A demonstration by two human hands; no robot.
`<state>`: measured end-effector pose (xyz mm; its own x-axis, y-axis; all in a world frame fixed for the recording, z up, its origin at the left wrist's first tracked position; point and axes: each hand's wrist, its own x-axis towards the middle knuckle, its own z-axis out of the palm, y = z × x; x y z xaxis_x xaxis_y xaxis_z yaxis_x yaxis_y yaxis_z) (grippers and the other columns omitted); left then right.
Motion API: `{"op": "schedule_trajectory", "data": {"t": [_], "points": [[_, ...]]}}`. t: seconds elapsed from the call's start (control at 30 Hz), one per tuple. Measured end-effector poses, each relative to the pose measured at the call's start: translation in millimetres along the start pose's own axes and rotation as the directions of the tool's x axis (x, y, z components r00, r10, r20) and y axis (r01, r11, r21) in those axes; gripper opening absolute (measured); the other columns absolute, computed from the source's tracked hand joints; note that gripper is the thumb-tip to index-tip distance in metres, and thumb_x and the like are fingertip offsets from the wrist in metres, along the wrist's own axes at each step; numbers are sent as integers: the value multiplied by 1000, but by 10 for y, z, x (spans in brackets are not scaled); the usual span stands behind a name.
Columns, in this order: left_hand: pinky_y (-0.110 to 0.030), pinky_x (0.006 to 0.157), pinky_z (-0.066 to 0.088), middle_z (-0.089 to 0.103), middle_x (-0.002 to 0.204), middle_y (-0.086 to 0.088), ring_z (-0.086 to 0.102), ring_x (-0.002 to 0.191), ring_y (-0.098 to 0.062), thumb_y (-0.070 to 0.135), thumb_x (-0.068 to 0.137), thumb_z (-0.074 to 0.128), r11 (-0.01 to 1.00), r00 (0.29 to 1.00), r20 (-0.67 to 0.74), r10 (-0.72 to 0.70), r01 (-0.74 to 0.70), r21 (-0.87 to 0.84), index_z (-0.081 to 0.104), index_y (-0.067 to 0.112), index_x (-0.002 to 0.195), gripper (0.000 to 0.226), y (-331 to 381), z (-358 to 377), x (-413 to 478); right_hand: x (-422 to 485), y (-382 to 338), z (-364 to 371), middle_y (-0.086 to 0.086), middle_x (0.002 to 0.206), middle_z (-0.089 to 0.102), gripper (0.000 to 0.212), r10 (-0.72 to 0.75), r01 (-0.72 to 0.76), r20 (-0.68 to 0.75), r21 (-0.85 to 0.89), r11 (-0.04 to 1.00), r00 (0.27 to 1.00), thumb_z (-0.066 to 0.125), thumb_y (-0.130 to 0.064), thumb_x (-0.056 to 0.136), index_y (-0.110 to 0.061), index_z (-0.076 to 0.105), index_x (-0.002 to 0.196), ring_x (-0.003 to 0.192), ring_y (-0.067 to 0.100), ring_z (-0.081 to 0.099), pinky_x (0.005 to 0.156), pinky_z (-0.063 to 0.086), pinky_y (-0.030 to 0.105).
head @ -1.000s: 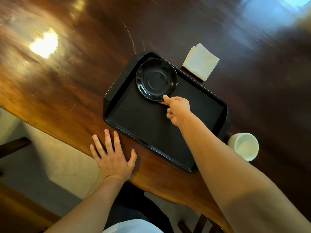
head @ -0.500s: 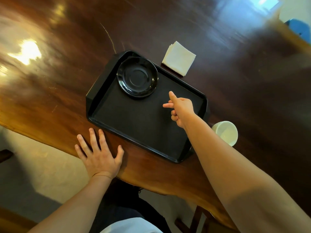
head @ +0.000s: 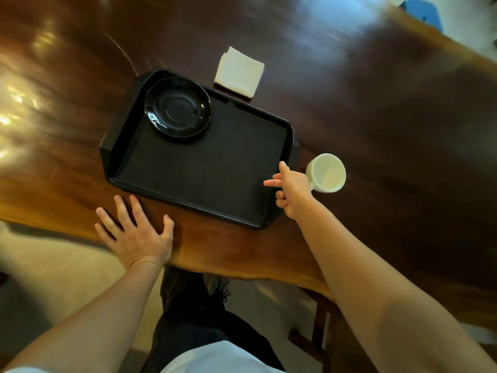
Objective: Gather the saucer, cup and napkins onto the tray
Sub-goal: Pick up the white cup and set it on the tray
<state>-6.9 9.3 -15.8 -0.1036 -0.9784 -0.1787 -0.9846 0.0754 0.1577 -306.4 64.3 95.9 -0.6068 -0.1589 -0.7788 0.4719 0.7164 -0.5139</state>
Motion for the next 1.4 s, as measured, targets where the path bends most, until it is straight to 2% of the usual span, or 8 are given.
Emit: {"op": "schedule_trajectory", "data": {"t": [0.1,0.43,0.67,0.83,1.03,1.13,1.27,1.4], "points": [[-62,126,4,19,170,-17,4,158,-46,57,92,58,1000,1000,-7,-8,8,-12,29,11,161,88,17,-12,-10,-55,140,-134,9,103,76,40,26,-26,1,32,999,1000,46,-44,105,-8,61,113,46,9,38,36,34,17],[-61,126,3,19,171,-16,4,158,-45,58,93,56,999,1000,-21,-7,6,-32,29,12,161,87,22,-12,-18,-40,350,-375,9,100,75,43,99,-87,-135,87,992,986,48,-47,103,-7,60,114,48,10,40,39,35,18],[-62,125,4,19,170,-16,6,158,-46,63,90,43,999,999,-39,3,-5,-51,28,12,160,88,4,9,-20,84,373,-527,10,110,71,45,157,-115,-190,218,969,969,49,-53,100,-14,58,120,56,10,48,36,36,18],[-62,126,4,19,170,-16,6,158,-46,63,90,41,999,999,-42,4,-6,-53,28,12,160,88,4,17,-18,210,341,-554,9,114,70,50,198,-138,-153,330,934,968,50,-57,99,-16,55,128,58,10,48,35,37,16],[-63,126,5,19,170,-16,6,158,-46,62,90,42,998,999,-53,4,-8,-62,28,12,160,88,6,21,-25,356,356,-609,13,117,70,51,273,-220,-17,546,808,962,51,-54,99,-18,52,135,48,7,46,38,38,16],[-63,126,4,18,171,-16,5,158,-46,62,90,41,999,999,-49,3,-5,-47,25,13,161,88,-6,37,-21,423,372,-631,15,118,70,47,282,-242,22,578,779,959,48,-46,103,-14,51,138,42,8,43,36,37,16],[-63,126,4,17,171,-16,5,158,-46,62,90,41,999,999,-45,2,-4,-46,25,12,161,88,-7,42,-22,448,353,-642,16,121,67,42,282,-252,46,602,758,958,45,-39,104,-14,48,138,50,9,43,36,37,16],[-63,125,4,18,171,-17,5,158,-47,61,91,41,998,999,-50,6,-9,-56,24,12,161,87,-1,35,-26,469,351,-649,14,109,61,41,287,-249,33,597,763,957,41,-35,105,-13,46,139,52,9,42,35,33,17]]}}
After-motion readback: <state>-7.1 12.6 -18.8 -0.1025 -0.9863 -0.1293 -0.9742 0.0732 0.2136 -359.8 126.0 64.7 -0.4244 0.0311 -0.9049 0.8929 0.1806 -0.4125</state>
